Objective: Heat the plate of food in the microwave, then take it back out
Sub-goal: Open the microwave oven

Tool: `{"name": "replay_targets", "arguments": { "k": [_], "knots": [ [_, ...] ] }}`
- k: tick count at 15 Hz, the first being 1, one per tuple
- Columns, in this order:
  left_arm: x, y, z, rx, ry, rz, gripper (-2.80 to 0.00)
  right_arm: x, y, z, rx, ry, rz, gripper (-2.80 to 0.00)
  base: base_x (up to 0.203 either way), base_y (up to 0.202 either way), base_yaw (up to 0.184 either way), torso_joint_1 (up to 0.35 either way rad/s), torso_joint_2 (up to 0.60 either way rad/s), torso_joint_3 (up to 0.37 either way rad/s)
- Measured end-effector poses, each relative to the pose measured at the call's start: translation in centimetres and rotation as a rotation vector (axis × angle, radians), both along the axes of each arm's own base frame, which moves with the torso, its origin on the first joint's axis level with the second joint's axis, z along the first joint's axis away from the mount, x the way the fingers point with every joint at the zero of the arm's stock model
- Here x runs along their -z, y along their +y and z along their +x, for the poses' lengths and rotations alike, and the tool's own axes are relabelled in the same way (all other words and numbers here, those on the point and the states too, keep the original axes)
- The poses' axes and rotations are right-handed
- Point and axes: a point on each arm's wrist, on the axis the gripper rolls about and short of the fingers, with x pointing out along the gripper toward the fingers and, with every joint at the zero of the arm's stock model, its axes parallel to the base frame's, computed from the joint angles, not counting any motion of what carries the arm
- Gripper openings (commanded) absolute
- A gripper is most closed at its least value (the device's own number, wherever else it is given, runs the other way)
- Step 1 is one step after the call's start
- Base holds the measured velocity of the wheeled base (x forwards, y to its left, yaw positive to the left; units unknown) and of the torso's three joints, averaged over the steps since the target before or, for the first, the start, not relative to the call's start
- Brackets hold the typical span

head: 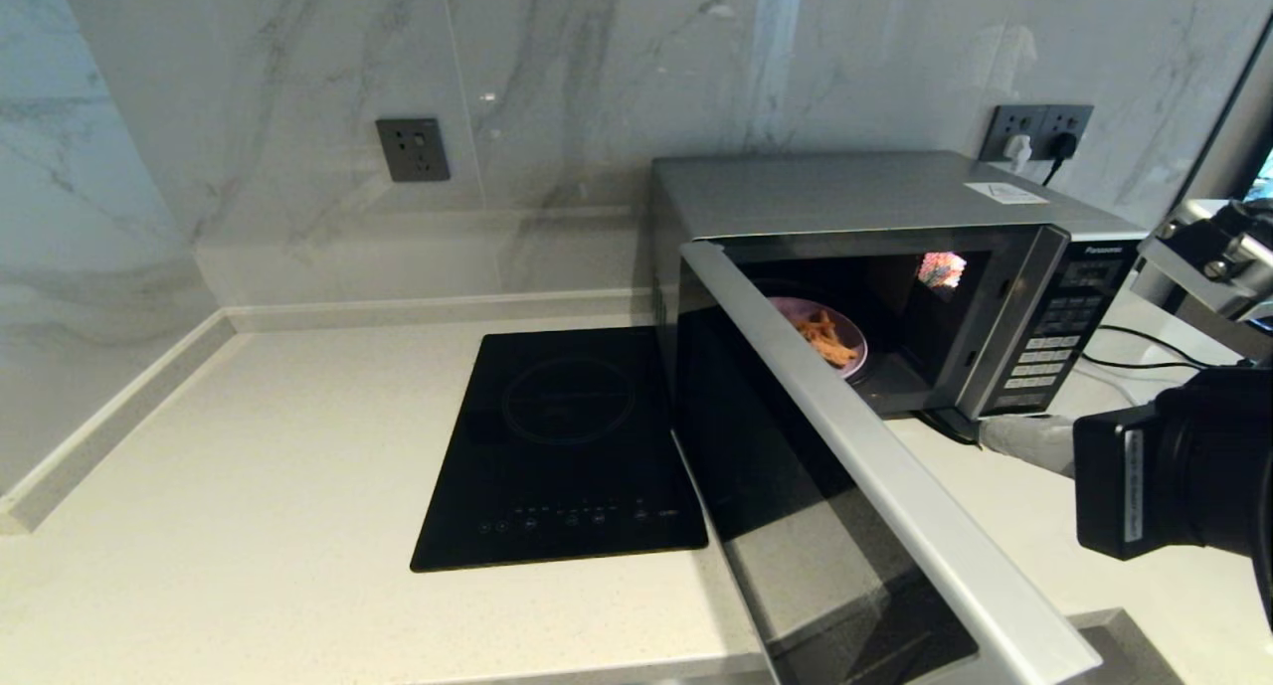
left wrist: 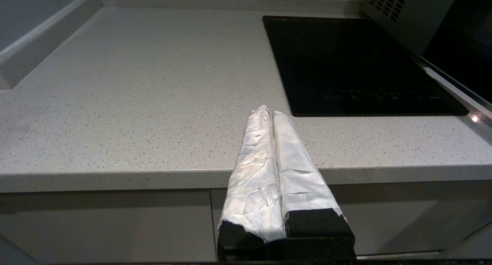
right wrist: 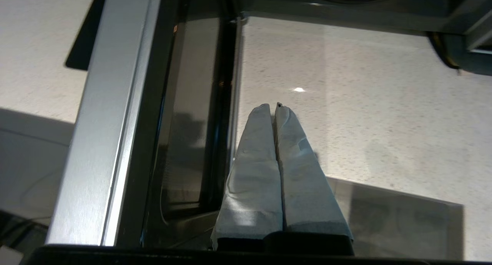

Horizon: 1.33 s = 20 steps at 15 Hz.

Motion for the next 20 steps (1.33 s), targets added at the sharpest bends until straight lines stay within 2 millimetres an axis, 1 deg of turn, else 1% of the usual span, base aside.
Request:
{"name": "replay_targets", "arguments": {
  "k": [2,5,7,10,15,20],
  "knots": [
    [0.0,0.0,0.0,-0.001,0.0,0.0,-2.8,0.2,0.8,-0.5,-0.044,0.01,0.01,-2.8,0.0,0.0,0.0,0.0,0.0,0.0],
    [0.0,0.0,0.0,0.0,0.0,0.0,-2.8,0.4,2.7,-1.2,-0.116,0.027,0.02,-2.8,0.0,0.0,0.0,0.0,0.0,0.0],
    [0.0,0.0,0.0,0.0,0.0,0.0,-2.8,0.3,4.2,-1.4,-0.167,0.032,0.021,-2.8,0.0,0.0,0.0,0.0,0.0,0.0],
    [0.0,0.0,0.0,-0.001,0.0,0.0,-2.8,0.0,5.8,-1.7,-0.215,0.031,0.021,-2.8,0.0,0.0,0.0,0.0,0.0,0.0],
    [0.0,0.0,0.0,-0.001,0.0,0.0,-2.8,0.3,7.3,-1.9,-0.256,0.04,0.003,-2.8,0.0,0.0,0.0,0.0,0.0,0.0],
    [0.0,0.0,0.0,-0.001,0.0,0.0,-2.8,-0.2,9.1,-2.4,-0.308,0.032,0.009,-2.8,0.0,0.0,0.0,0.0,0.0,0.0]
  ]
}}
